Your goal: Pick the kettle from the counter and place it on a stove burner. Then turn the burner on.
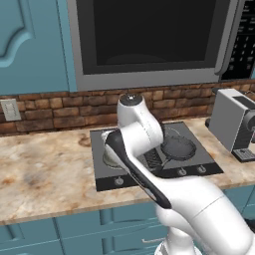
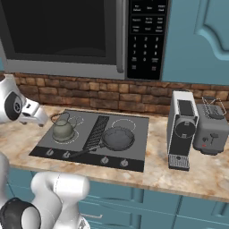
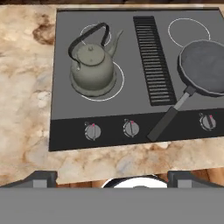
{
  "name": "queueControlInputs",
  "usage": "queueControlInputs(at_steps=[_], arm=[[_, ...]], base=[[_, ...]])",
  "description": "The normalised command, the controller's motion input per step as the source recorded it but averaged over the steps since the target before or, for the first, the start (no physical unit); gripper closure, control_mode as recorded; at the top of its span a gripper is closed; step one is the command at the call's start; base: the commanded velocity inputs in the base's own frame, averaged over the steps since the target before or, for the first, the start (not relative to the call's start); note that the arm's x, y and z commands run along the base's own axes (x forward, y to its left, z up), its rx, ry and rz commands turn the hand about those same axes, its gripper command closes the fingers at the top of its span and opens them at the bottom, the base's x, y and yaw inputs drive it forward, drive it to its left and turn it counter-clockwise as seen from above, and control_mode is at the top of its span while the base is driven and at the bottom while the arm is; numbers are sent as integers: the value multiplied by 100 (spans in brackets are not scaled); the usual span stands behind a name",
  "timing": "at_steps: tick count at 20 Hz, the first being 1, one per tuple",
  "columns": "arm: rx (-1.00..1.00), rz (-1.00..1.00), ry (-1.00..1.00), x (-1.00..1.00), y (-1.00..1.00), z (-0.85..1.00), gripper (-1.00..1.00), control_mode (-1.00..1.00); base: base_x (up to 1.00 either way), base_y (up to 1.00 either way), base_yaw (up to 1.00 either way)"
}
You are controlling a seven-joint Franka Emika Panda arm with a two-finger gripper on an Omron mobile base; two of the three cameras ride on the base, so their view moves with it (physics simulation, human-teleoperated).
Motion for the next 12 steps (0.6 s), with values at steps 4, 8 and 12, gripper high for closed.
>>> queueControlInputs(at_steps=[4,8,12], arm=[[-16,0,4,0,0,-59,-100,-100],[-6,0,4,0,0,-51,-100,-100],[0,0,2,0,0,-35,-100,-100]], base=[[0,0,0],[0,0,0],[0,0,0]])
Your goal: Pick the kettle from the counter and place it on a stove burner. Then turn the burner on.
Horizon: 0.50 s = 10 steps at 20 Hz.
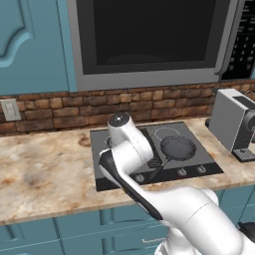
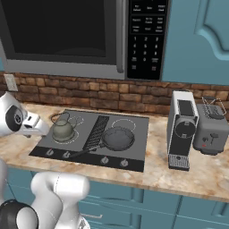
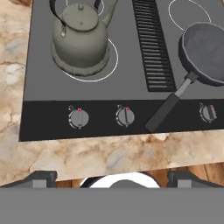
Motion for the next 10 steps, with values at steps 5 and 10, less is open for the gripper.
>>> queueControlInputs(at_steps=[5,10], arm=[[0,3,0,1,0,-37,-100,-100],[0,3,0,14,0,-31,-100,-100]], base=[[0,0,0],[0,0,0]])
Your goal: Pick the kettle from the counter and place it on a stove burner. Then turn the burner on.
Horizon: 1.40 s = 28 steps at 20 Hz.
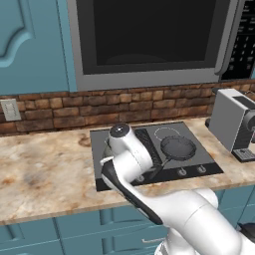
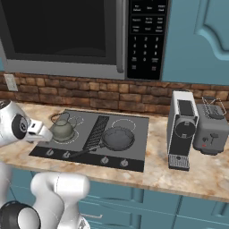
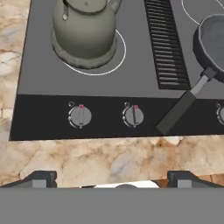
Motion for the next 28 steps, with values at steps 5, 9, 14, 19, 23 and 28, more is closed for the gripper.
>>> queueControlInputs(at_steps=[5,9,14,19,23,28], arm=[[3,2,0,31,0,-30,-100,-100],[4,2,0,38,4,-38,-100,-100],[4,2,0,29,14,-48,-100,-100],[1,5,5,7,14,-41,-100,-100],[0,0,1,5,1,-14,-100,-100],[0,0,0,16,0,-16,-100,-100]], base=[[0,0,0],[0,0,0],[0,0,0],[0,0,0],[0,0,0],[0,0,0]])
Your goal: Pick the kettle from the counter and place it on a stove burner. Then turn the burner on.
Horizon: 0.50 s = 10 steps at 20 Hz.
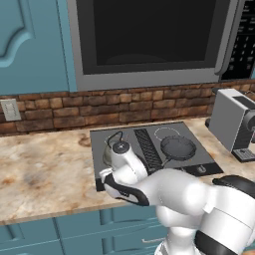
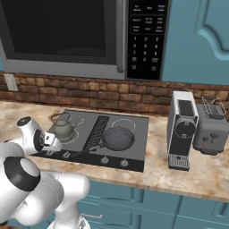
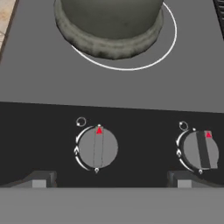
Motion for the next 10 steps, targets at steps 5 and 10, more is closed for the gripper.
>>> queueControlInputs(at_steps=[5,10], arm=[[0,0,0,18,6,-22,-100,-100],[2,0,0,20,11,-13,-100,-100]], base=[[0,0,0],[0,0,0]])
